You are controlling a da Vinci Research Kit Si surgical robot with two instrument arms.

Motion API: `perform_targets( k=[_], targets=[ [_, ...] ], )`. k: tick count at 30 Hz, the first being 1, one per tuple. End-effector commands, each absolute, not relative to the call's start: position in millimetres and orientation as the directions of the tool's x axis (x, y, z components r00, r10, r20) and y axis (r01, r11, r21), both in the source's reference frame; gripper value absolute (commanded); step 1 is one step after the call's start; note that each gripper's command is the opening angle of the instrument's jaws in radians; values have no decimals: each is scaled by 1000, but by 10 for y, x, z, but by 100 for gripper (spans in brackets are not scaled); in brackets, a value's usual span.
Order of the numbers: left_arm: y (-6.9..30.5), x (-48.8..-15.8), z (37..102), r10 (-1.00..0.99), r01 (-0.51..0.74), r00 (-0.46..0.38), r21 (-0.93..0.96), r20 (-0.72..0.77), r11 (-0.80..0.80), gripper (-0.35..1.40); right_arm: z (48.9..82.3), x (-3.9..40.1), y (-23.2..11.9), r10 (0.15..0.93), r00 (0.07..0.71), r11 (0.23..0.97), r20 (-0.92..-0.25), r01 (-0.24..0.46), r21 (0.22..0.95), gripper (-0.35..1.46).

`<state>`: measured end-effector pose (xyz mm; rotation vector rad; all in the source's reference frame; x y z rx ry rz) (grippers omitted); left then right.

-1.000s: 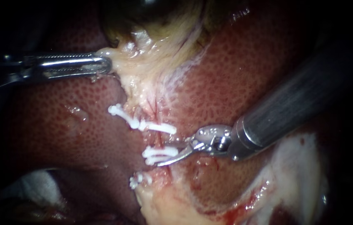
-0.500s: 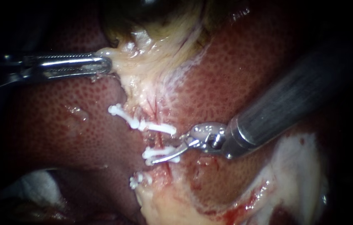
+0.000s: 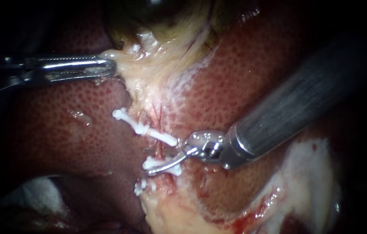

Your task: Go to the cutting position right tube

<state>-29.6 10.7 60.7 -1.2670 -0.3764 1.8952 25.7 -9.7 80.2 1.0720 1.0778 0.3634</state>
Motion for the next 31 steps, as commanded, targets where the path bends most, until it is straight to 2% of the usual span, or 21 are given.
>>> perform_targets(
  k=[1, 21, 22, 31],
  targets=[
    [107, -297, 607, 755, -456, -170, -628, -633, -630, -35, 803, 259, -96, 705, 469, 484, -533, 231, 844, 116],
    [106, -300, 609, 755, -460, -170, -626, -634, -629, -35, 810, 275, -89, 730, 429, 500, -532, 195, 844, 116],
    [106, -300, 609, 755, -460, -170, -626, -634, -629, -35, 810, 275, -89, 730, 429, 500, -532, 195, 844, 106],
    [106, -300, 609, 755, -460, -170, -626, -634, -629, -35, 810, 273, -89, 730, 429, 500, -532, 195, 844, 106]
  ],
)
